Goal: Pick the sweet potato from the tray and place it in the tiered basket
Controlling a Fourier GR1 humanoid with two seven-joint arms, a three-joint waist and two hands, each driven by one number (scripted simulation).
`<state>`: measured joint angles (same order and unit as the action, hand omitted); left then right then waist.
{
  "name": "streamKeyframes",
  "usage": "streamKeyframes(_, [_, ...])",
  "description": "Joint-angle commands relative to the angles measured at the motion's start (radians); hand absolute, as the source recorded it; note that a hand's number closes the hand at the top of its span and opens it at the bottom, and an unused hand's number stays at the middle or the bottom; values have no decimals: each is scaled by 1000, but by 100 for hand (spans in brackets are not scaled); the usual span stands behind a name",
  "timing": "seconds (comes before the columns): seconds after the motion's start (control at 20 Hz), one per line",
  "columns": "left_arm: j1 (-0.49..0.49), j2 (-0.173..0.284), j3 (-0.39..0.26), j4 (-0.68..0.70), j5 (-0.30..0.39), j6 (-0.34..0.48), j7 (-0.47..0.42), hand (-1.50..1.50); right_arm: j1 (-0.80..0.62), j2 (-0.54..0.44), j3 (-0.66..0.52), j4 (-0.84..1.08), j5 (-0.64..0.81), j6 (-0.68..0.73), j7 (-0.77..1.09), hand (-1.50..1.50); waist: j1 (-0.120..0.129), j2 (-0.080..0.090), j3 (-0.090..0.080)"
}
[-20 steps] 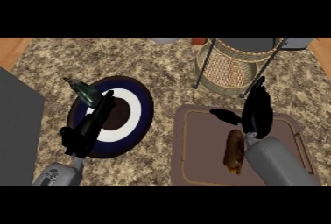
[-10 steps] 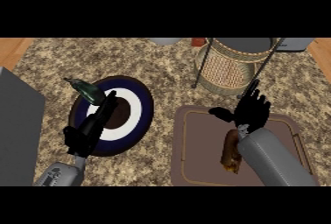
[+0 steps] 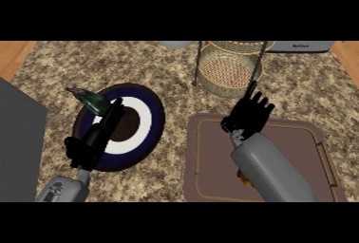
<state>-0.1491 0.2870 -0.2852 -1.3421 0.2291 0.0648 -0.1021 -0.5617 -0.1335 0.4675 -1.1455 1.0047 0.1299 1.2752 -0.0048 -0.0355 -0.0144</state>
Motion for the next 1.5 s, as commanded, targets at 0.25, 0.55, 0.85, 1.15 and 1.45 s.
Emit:
streamKeyframes(0.25, [10, 8, 33, -5, 13, 8, -5, 0, -23, 130, -100, 90, 159, 285, 213, -150, -15, 17, 7])
streamKeyframes(0.55, [15, 5, 31, 5, 0, 8, -13, 0, 69, 132, -126, -12, 204, 283, 213, -150, -13, 21, 11])
streamKeyframes(0.85, [-10, -23, 27, 38, -13, 16, -27, 0, 123, 133, -148, -37, 271, 280, 212, -150, -17, 26, 10])
streamKeyframes(1.15, [17, 2, 31, -2, 0, -11, -15, 0, 169, 133, -217, -127, 317, 350, 211, -150, -7, 24, 11])
streamKeyframes(1.45, [2, -41, 16, 33, -32, 23, -30, 0, 239, 133, -213, -203, 317, 384, 211, -150, -8, 30, 12])
